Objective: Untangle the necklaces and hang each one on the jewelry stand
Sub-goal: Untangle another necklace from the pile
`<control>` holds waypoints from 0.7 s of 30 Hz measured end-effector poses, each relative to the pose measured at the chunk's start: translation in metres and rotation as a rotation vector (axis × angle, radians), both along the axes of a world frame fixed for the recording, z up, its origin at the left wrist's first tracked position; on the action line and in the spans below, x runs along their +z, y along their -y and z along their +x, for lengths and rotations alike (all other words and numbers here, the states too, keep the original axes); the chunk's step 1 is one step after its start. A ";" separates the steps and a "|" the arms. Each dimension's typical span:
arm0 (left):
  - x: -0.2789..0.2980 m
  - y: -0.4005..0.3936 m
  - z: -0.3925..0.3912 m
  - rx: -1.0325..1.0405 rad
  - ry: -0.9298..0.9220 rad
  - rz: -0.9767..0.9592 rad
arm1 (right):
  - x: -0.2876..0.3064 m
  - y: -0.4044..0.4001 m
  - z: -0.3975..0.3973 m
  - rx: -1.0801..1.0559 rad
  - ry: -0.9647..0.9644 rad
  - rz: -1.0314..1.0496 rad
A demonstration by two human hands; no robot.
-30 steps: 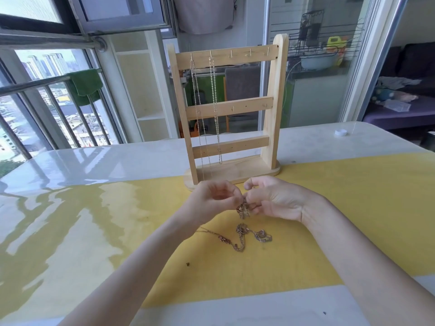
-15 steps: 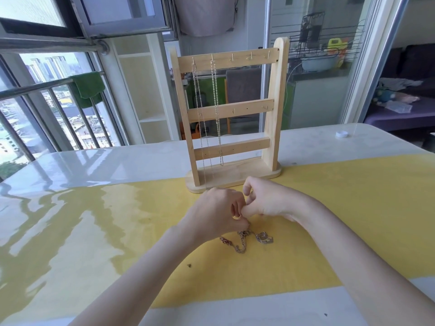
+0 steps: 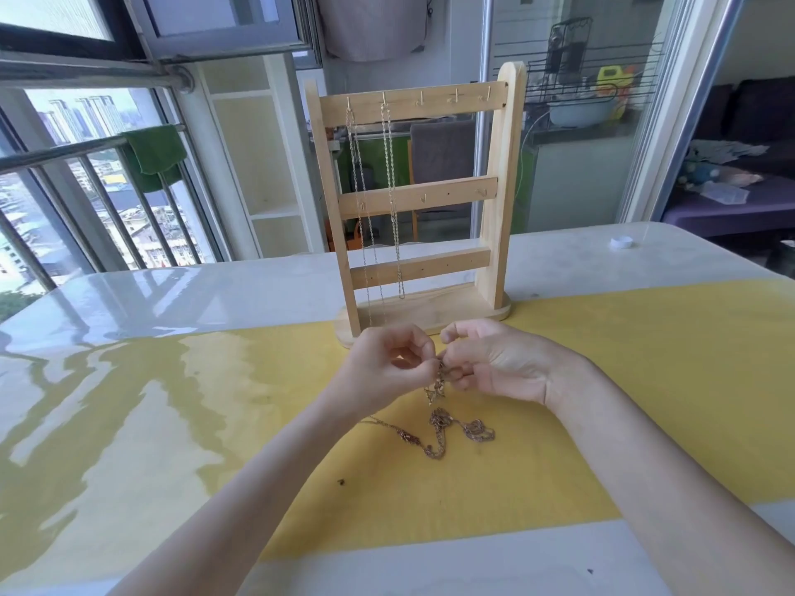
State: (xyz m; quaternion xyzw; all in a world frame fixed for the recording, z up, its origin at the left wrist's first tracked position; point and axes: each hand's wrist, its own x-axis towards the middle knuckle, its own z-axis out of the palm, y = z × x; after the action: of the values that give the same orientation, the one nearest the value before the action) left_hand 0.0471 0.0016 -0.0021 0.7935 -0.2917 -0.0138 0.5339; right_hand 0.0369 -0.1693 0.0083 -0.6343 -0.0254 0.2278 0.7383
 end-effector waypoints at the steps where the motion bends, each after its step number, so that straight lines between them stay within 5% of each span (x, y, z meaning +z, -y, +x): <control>1: 0.000 0.000 0.001 -0.002 0.045 0.026 | -0.001 0.000 0.001 -0.024 0.003 -0.016; 13: 0.000 -0.001 0.004 -0.085 0.488 0.250 | 0.000 -0.003 0.001 -0.054 -0.005 -0.089; 21: 0.002 -0.006 0.008 -0.131 0.185 0.018 | 0.006 0.003 -0.001 -0.049 0.064 0.016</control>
State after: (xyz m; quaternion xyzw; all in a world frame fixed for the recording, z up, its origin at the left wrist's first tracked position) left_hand 0.0556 0.0075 0.0002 0.7754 -0.3907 0.0221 0.4955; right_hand 0.0361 -0.1723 0.0142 -0.6359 -0.0356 0.1891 0.7474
